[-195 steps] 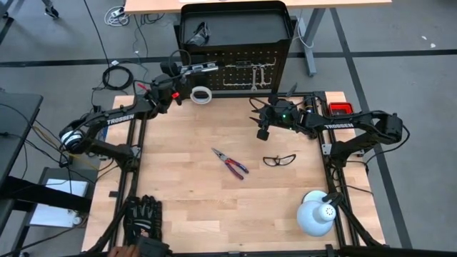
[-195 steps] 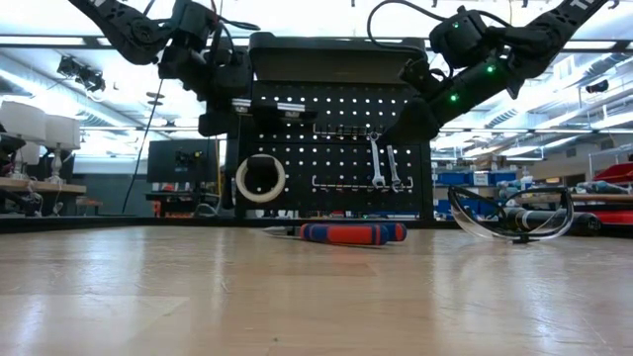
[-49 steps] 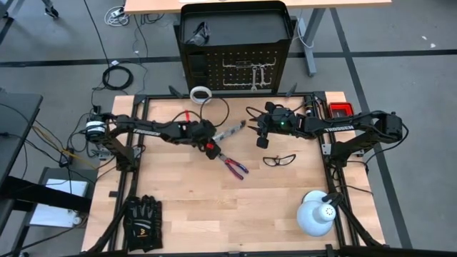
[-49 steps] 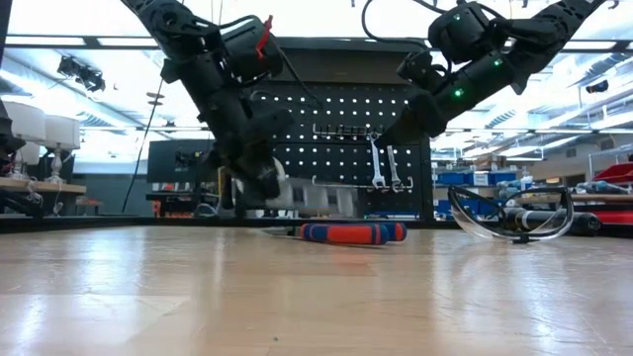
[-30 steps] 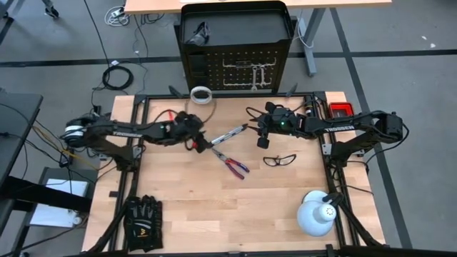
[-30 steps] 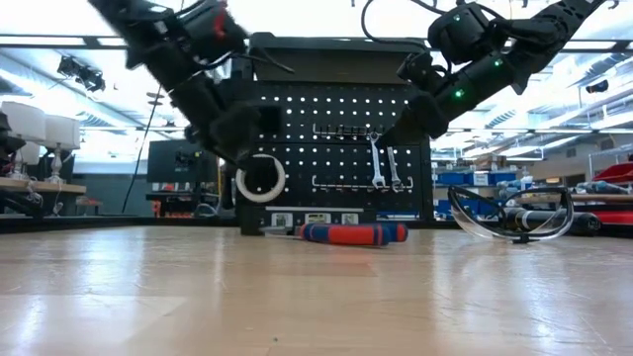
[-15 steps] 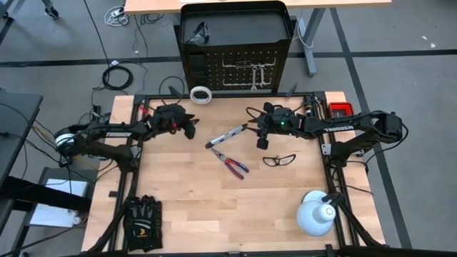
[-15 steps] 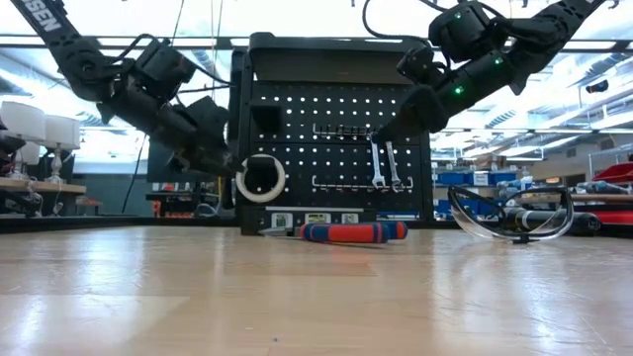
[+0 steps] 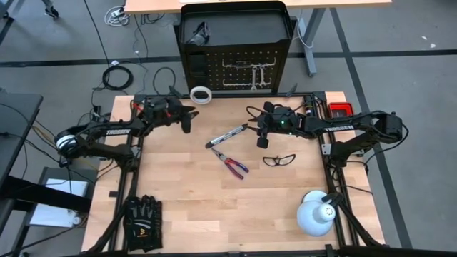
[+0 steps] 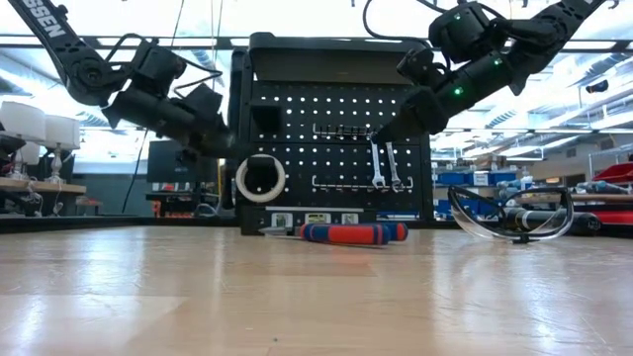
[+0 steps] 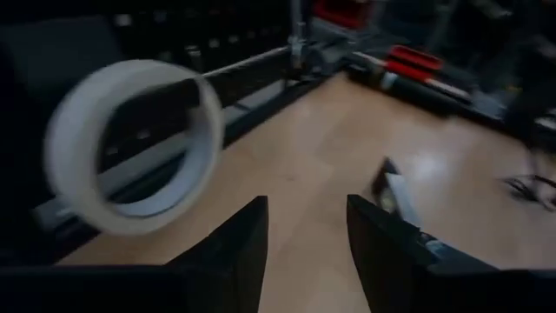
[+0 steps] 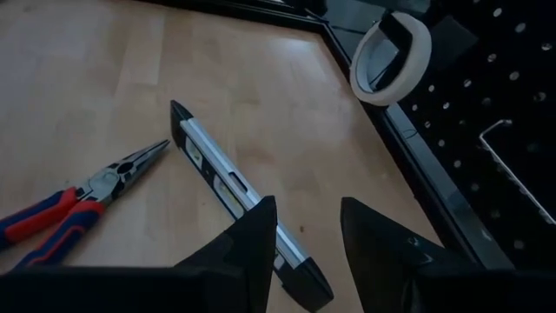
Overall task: Hang tools onto peg board
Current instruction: Unhang the white tape from the peg board
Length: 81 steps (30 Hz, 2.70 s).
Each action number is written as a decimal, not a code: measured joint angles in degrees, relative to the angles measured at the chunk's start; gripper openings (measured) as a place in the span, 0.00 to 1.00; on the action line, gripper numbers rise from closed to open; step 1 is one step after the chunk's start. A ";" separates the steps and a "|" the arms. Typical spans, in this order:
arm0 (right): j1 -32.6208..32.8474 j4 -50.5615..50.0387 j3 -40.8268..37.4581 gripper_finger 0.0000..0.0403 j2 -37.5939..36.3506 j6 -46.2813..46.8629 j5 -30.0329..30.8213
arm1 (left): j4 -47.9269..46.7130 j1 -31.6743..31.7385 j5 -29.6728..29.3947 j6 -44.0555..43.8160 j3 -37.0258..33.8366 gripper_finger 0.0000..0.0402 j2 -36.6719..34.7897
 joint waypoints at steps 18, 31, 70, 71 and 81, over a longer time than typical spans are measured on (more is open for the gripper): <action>0.00 1.55 0.00 0.35 0.00 -0.06 -0.03 | -5.85 9.97 -1.17 -4.54 0.02 0.39 0.35; -0.18 3.46 0.00 0.35 0.00 -1.98 -0.05 | -4.23 8.69 -5.92 -5.66 6.81 0.39 8.98; -0.63 4.84 0.00 0.35 0.00 -2.42 -0.82 | 13.08 1.72 -26.64 -1.54 6.75 0.60 21.37; -0.63 4.87 0.00 0.35 0.00 -2.42 -0.83 | 13.44 1.72 -26.68 -1.57 6.75 0.59 21.60; -0.66 4.92 0.00 0.35 0.00 -2.56 -0.83 | 14.01 1.59 -29.60 -1.59 6.75 0.49 22.18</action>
